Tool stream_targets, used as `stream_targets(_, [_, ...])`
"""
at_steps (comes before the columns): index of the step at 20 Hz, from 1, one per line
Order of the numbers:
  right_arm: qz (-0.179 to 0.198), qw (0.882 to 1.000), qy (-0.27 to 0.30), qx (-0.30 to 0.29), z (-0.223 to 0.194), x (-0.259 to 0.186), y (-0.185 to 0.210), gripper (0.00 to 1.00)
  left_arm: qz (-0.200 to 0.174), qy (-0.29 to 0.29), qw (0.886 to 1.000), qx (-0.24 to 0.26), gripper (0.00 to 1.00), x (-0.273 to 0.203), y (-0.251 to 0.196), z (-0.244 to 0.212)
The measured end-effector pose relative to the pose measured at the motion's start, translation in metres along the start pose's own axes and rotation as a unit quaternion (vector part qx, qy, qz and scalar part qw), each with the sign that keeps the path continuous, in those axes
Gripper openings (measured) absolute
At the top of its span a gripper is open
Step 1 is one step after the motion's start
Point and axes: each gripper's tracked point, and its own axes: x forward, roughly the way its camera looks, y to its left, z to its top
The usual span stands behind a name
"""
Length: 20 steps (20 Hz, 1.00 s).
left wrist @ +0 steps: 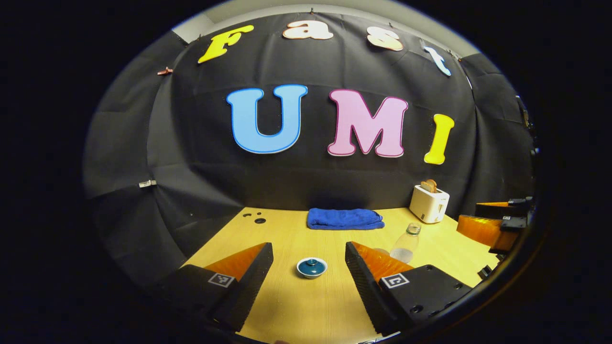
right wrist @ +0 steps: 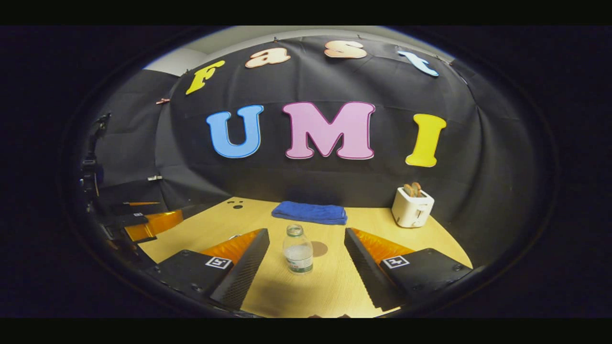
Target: Open the teacup lid with one hand, grasp the water bottle and pour water into the teacup with the other hand; after pouring, place the water bottle on the coaster and then close the teacup lid.
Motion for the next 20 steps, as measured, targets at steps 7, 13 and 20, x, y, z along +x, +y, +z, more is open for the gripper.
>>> stream_targets(7, [-0.034, 0.999, 0.019, 0.004, -0.012, 0.025, -0.004, 0.98, -0.033, 0.020, 0.998, 0.041, 0.95, 0.066, 0.007, -0.030])
stream_targets(13, [-0.041, 0.999, 0.034, -0.005, -0.037, 0.042, 0.002, 0.98, -0.058, 0.031, 0.996, 0.062, 0.93, 0.123, 0.009, -0.068])
stream_targets(20, [-0.032, 0.997, 0.062, -0.020, -0.076, 0.056, 0.012, 0.98, -0.077, 0.059, 0.994, 0.042, 0.88, 0.171, 0.009, -0.117])
